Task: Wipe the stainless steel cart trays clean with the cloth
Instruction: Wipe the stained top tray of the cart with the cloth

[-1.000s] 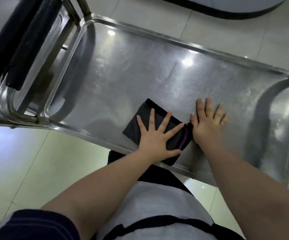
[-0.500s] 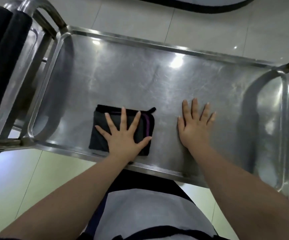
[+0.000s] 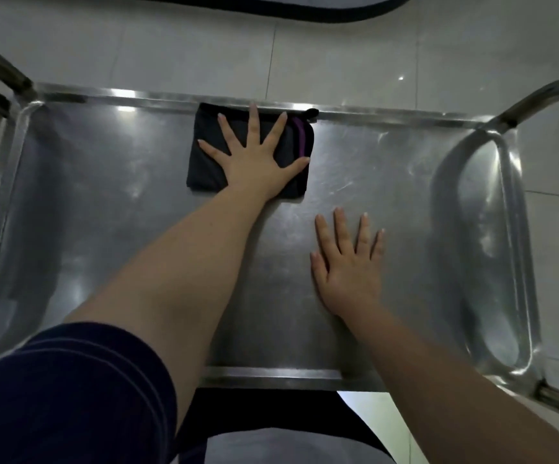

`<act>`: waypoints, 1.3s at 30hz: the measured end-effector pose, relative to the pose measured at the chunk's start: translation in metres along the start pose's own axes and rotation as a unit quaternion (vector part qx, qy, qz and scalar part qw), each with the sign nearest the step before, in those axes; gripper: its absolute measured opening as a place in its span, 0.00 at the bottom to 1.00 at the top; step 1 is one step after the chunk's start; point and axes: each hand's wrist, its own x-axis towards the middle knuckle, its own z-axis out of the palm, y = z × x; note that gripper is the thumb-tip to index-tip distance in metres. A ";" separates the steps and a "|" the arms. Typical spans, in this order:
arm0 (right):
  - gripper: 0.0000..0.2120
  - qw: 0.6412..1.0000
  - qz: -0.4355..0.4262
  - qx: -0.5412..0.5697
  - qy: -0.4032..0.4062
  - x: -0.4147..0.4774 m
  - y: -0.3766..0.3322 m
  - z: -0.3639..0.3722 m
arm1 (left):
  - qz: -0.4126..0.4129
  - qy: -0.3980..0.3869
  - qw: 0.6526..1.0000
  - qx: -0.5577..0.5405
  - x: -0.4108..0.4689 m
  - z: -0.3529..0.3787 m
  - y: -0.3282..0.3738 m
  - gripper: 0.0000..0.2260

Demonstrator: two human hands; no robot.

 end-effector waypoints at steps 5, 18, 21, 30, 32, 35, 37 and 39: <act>0.28 1.000 0.005 0.009 -0.008 0.000 0.002 -0.002 | 0.034 0.020 0.999 -0.002 -0.043 0.012 -0.014 0.40; 0.24 0.977 0.058 0.205 0.017 0.006 0.000 -0.026 | 0.019 -0.016 0.999 -0.022 -0.202 0.052 -0.026 0.32; 0.25 0.980 0.010 0.192 0.048 0.001 -0.049 -0.040 | 0.000 0.007 0.996 -0.085 -0.191 0.034 -0.057 0.25; 0.32 0.992 -0.120 -0.010 -0.031 -0.026 -0.110 -0.002 | 0.089 0.028 0.995 -0.031 -0.118 0.000 -0.127 0.25; 0.29 0.995 -0.103 0.003 0.011 -0.025 -0.073 -0.006 | 0.120 0.019 0.992 -0.022 -0.102 -0.004 -0.112 0.24; 0.29 1.000 -0.016 -0.012 -0.002 -0.013 -0.012 -0.017 | 0.141 -0.001 0.990 0.014 -0.080 -0.010 -0.095 0.24; 0.31 0.998 0.019 -0.028 -0.050 -0.004 0.014 -0.025 | 0.148 -0.007 0.988 0.046 -0.066 -0.012 -0.089 0.25; 0.31 0.996 0.041 -0.028 -0.067 -0.001 0.017 -0.027 | 0.150 -0.009 0.987 0.065 -0.054 -0.015 -0.083 0.25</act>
